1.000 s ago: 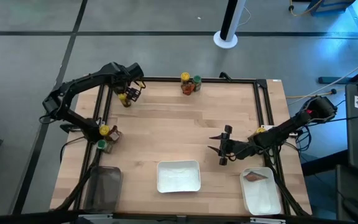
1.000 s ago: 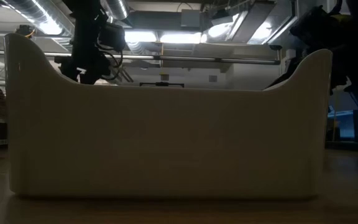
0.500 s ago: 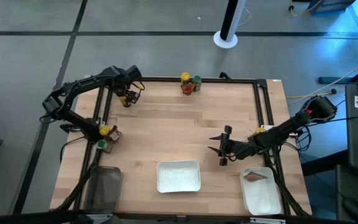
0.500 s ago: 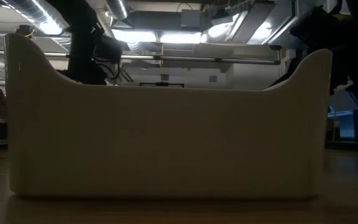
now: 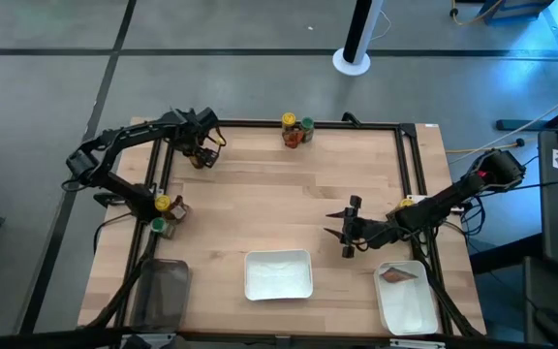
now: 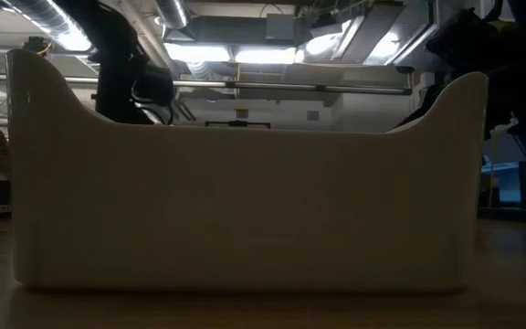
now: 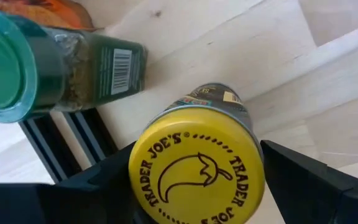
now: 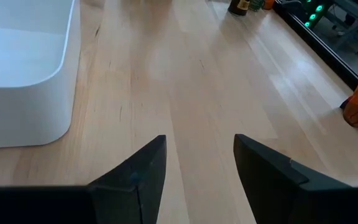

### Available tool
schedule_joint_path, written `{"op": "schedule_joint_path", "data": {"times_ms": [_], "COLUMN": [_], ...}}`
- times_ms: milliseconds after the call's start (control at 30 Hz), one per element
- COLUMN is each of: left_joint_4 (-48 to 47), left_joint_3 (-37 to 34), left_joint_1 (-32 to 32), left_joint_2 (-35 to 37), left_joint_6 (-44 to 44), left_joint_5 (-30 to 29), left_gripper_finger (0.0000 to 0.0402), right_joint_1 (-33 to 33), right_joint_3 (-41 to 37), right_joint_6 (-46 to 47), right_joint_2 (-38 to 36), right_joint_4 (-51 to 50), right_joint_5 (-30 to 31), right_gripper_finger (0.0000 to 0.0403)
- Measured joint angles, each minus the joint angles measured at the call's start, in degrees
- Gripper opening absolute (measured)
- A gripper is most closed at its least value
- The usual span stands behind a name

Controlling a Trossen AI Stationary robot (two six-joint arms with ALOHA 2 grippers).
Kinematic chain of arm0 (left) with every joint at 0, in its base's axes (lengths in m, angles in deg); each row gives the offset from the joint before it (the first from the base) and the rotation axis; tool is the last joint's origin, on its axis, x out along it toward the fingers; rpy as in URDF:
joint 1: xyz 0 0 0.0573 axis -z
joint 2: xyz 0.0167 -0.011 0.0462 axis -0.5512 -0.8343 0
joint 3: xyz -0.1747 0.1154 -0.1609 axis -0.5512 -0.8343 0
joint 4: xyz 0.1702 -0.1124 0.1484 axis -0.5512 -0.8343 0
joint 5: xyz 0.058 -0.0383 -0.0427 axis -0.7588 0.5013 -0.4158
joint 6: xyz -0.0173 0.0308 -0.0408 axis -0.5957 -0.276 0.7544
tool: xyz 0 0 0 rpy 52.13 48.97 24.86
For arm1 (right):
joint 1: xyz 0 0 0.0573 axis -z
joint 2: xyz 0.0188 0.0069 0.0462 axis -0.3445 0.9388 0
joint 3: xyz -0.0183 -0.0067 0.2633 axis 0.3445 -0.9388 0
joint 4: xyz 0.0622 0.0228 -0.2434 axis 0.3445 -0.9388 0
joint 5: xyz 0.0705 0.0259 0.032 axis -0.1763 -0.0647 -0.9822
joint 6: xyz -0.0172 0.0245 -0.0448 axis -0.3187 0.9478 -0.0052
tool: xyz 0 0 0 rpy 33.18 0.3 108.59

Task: Sort spices by type
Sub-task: Put the top left yellow seasoning bottle into the left white bin

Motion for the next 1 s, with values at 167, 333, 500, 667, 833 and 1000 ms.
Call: {"op": "schedule_joint_path", "data": {"times_ms": [167,333,500,667,833,1000], "left_joint_4": [1.74,2.31,2.57,2.58,-0.39,-3.70], "left_joint_3": [0.00,0.12,0.15,0.14,1.46,4.22], "left_joint_1": [0.00,0.01,0.74,2.52,5.57,9.19], "left_joint_2": [0.00,0.07,0.07,0.07,-0.04,-0.04], "left_joint_6": [-1.29,-2.12,-4.40,-4.74,-4.68,-4.43], "left_joint_5": [0.02,0.24,0.11,-0.43,0.20,0.17], "left_gripper_finger": [0.0273,0.0237,0.0211,0.0211,0.0211,0.0211], "right_joint_1": [0.00,0.00,0.00,0.00,0.00,0.00], "right_joint_3": [0.00,0.00,0.00,0.00,0.00,0.00], "right_joint_6": [0.01,-0.01,-0.01,0.01,0.03,0.01], "right_joint_2": [0.00,0.00,0.00,0.00,0.00,0.00], "right_joint_4": [0.00,0.00,0.00,0.00,-0.02,-0.01], "right_joint_5": [0.04,0.04,0.03,0.00,-0.24,-0.24], "right_gripper_finger": [0.0189,0.0189,0.0189,0.0189,0.0189,0.0189]}}
